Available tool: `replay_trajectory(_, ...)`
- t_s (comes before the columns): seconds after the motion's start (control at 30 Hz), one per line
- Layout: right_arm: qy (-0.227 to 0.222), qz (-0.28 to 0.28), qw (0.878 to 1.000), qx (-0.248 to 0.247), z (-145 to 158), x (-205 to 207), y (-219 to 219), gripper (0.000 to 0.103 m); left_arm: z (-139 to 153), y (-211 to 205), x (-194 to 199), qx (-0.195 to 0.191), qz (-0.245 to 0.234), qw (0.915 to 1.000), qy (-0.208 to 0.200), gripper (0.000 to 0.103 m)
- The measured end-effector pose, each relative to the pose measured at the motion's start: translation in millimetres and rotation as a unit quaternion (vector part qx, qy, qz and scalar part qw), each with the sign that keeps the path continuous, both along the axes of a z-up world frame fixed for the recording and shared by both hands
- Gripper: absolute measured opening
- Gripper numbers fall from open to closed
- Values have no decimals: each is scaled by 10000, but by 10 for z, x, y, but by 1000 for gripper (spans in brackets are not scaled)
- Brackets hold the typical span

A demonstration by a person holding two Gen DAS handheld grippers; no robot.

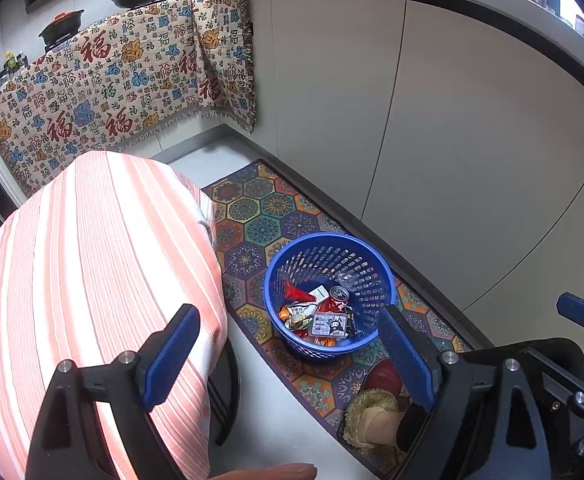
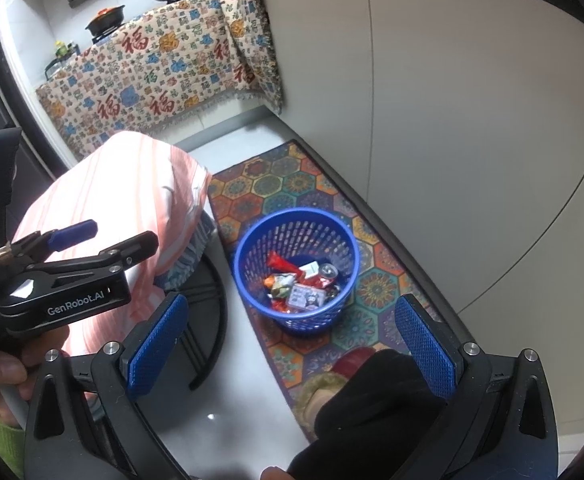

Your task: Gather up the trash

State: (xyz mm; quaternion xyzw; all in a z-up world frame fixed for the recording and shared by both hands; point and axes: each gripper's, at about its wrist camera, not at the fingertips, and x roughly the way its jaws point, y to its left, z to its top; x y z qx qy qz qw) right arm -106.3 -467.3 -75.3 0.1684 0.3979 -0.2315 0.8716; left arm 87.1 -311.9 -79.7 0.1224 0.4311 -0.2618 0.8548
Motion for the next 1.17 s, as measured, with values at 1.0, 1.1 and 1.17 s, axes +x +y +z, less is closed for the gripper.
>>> replay_trajectory(1.0, 112, -24, 9999, 112, -77, 6, -35, 103, -58, -20, -35, 19, 32, 10000, -18, 92)
replay_trajectory(1.1, 121, -41, 9998, 136, -89, -1, -42, 103, -62, -28, -50, 43, 8, 10000, -27, 92)
replay_trajectory(1.17, 132, -50, 9998, 152, -96, -3, -51, 103, -48, -28, -61, 39, -17, 10000, -28, 92)
